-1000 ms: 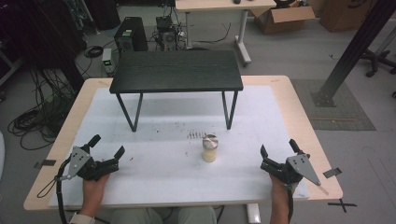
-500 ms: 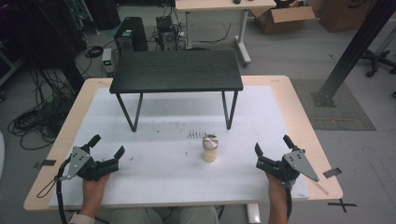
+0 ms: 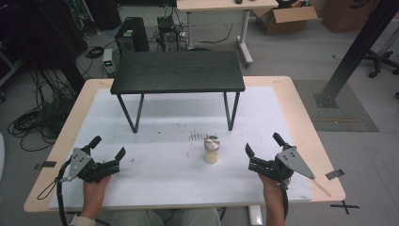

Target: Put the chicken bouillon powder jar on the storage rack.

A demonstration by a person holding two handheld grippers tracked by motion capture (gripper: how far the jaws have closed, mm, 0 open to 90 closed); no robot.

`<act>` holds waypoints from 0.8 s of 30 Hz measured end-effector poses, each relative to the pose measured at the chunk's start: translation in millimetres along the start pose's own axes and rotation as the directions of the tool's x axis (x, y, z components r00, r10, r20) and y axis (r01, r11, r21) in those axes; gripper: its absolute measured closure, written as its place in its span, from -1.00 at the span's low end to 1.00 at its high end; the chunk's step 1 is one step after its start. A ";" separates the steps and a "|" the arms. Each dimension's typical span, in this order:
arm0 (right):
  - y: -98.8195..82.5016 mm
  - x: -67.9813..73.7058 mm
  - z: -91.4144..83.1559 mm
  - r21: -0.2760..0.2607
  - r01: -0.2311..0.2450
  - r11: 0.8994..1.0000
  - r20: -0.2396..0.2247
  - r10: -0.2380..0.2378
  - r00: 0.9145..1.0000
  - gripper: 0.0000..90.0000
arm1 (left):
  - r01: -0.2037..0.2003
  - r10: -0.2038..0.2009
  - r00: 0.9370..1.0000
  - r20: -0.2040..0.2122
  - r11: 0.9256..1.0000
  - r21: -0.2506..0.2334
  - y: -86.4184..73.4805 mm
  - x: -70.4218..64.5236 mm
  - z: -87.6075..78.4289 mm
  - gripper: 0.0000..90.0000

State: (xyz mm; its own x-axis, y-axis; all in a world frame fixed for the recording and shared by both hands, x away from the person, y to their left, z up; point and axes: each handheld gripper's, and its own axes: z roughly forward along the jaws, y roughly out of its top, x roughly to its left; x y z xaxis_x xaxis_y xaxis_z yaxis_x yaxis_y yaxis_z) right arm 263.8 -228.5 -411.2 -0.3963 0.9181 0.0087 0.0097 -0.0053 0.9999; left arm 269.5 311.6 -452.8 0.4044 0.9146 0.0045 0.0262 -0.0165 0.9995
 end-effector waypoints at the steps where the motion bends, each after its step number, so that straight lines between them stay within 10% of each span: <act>1: 1.2 2.8 1.3 0.005 0.002 1.000 -0.014 -0.002 1.000 -1.00 | 0.000 0.000 1.000 0.000 1.000 0.000 0.0 0.0 0.0 -0.99; 24: -3.8 57.7 39.5 0.122 0.023 0.992 -0.224 0.005 0.975 -1.00 | -0.003 0.003 1.000 0.000 1.000 0.001 0.0 -0.1 0.1 -0.99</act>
State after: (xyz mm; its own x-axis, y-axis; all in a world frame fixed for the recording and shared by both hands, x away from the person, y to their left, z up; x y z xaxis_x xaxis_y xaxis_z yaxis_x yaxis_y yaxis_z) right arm 277.2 -159.8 -414.8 -0.5915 0.8062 0.0149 0.1124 0.0641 0.9916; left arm 269.4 311.4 -452.8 0.4040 0.9147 0.0072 0.0264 -0.0195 0.9995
